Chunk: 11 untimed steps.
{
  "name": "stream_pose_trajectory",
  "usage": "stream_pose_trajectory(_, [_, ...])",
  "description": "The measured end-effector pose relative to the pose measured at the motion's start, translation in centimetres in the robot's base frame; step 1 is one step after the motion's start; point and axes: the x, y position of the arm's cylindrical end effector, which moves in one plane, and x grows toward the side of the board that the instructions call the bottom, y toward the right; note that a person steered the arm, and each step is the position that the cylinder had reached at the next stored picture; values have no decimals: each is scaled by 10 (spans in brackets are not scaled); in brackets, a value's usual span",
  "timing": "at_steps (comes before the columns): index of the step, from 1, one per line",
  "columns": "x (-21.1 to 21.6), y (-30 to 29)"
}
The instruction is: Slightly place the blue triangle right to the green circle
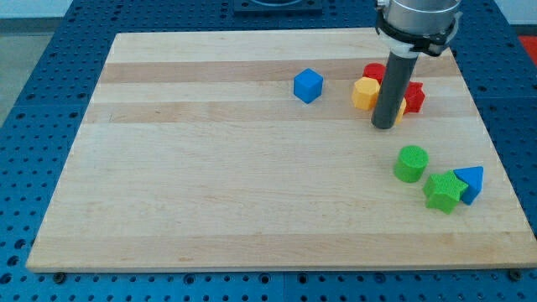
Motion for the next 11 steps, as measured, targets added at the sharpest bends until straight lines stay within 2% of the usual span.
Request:
stream_pose_trajectory(1, [55, 10])
stream_pose_trajectory(2, [47, 44])
stream_pose_trajectory(4, [38, 50])
stream_pose_trajectory(5, [61, 89])
stream_pose_trajectory(7, [70, 109])
stream_pose_trajectory(8, [92, 131])
stream_pose_trajectory(11, [112, 129])
